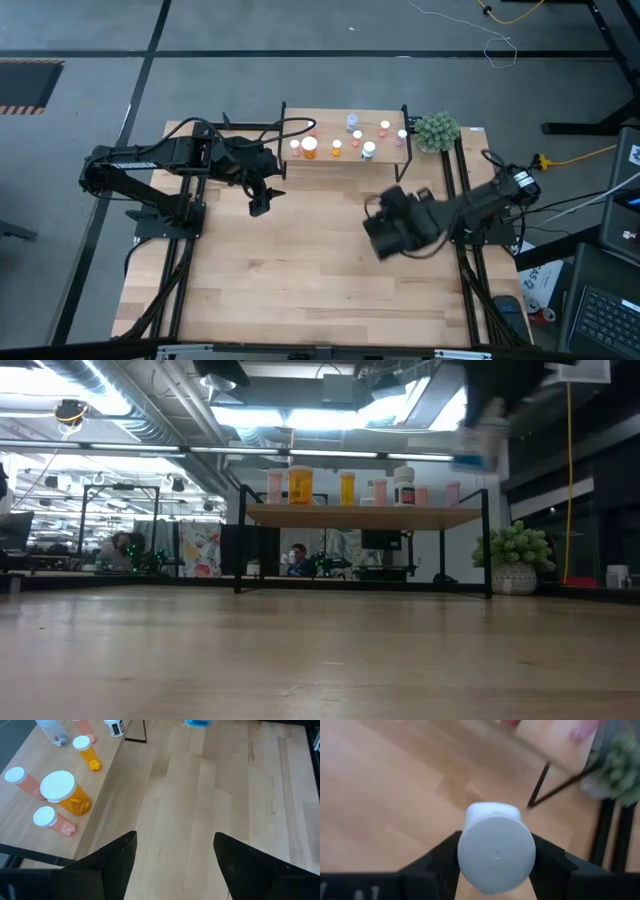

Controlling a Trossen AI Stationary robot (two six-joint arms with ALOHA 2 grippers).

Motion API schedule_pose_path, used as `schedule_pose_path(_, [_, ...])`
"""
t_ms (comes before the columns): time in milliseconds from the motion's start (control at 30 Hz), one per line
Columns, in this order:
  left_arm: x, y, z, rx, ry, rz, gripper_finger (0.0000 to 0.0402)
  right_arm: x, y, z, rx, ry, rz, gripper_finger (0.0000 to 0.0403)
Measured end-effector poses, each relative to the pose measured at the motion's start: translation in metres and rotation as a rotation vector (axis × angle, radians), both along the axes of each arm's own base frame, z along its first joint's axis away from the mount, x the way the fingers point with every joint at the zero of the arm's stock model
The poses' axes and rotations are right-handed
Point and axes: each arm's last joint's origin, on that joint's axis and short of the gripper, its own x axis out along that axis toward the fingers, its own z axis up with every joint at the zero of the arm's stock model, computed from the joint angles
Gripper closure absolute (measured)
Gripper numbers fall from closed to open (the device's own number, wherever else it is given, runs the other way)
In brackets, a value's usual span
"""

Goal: Pick and place medicine bottles onto shelf by color
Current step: Put the big white pill bottle on the shelf

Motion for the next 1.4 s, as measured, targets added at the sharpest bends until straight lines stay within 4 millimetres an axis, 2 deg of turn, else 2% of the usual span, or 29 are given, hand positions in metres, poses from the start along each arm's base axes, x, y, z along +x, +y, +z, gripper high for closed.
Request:
schedule_pose_path(233, [0.000,0.000,0.000,0.000,0.003,0.000,0.0140,0.019,-0.059,0.039,-0.039,0.072,0.081,0.0210])
schedule_pose_path(433, [0.000,0.000,0.000,0.008,0.004,0.010,0.0140,0.022,-0.115,0.075,-0.068,0.102,0.105,0.0210])
schedule_pose_path(533, [0.000,0.001,0.000,0.020,0.004,0.025,0.0140,0.014,-0.147,0.097,-0.089,0.104,0.093,0.0210])
schedule_pose_path(667, [0.000,0.001,0.000,0.030,0.004,0.037,0.0140,-0.009,-0.191,0.131,-0.109,0.042,0.014,0.0210])
schedule_pose_path(767, [0.000,0.002,0.000,0.033,0.004,0.042,0.0140,-0.025,-0.222,0.145,-0.095,-0.012,-0.022,0.0210])
schedule_pose_path(933, [0.000,0.002,0.000,0.034,0.004,0.044,0.0140,-0.032,-0.267,0.138,-0.037,-0.034,0.023,0.0210])
schedule_pose_path(1133, [0.000,0.002,0.000,0.034,0.004,0.044,0.0140,-0.029,-0.320,0.107,0.024,-0.027,0.062,0.0210])
schedule_pose_path(1300, [0.000,0.002,0.000,0.034,0.004,0.043,0.0140,-0.021,-0.348,0.078,0.078,0.048,0.055,0.0210])
schedule_pose_path(1400, [0.000,0.002,0.000,0.034,0.004,0.043,0.0140,-0.014,-0.357,0.064,0.105,0.082,0.069,0.0210])
